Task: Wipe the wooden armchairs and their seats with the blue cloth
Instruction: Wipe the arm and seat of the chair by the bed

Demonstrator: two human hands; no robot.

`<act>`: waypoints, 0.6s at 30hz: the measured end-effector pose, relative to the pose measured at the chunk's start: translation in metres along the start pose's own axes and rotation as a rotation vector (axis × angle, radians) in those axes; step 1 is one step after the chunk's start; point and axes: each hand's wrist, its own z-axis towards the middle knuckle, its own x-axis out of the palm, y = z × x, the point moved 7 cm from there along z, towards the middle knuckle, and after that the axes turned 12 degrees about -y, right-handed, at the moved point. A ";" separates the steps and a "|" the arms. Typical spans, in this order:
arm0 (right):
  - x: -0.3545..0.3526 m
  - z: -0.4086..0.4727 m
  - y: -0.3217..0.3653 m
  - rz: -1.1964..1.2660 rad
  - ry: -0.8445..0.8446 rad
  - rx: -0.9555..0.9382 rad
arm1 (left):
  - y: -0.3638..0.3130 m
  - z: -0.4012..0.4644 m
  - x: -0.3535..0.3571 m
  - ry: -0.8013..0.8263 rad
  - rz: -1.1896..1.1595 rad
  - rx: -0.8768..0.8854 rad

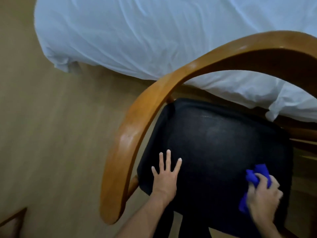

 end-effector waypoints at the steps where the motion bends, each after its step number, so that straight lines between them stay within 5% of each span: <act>1: 0.005 -0.003 0.023 0.030 0.005 0.047 | 0.002 -0.007 0.005 0.010 -0.015 -0.001; 5: 0.028 -0.080 0.126 0.177 0.223 -0.213 | 0.011 -0.034 0.020 0.145 -0.086 -0.019; 11: -0.002 -0.130 0.153 0.244 0.644 -0.427 | 0.019 -0.076 0.004 0.250 -0.362 -0.158; 18: -0.114 -0.085 0.153 0.472 0.581 -0.311 | -0.036 -0.106 -0.087 0.102 -0.908 -0.166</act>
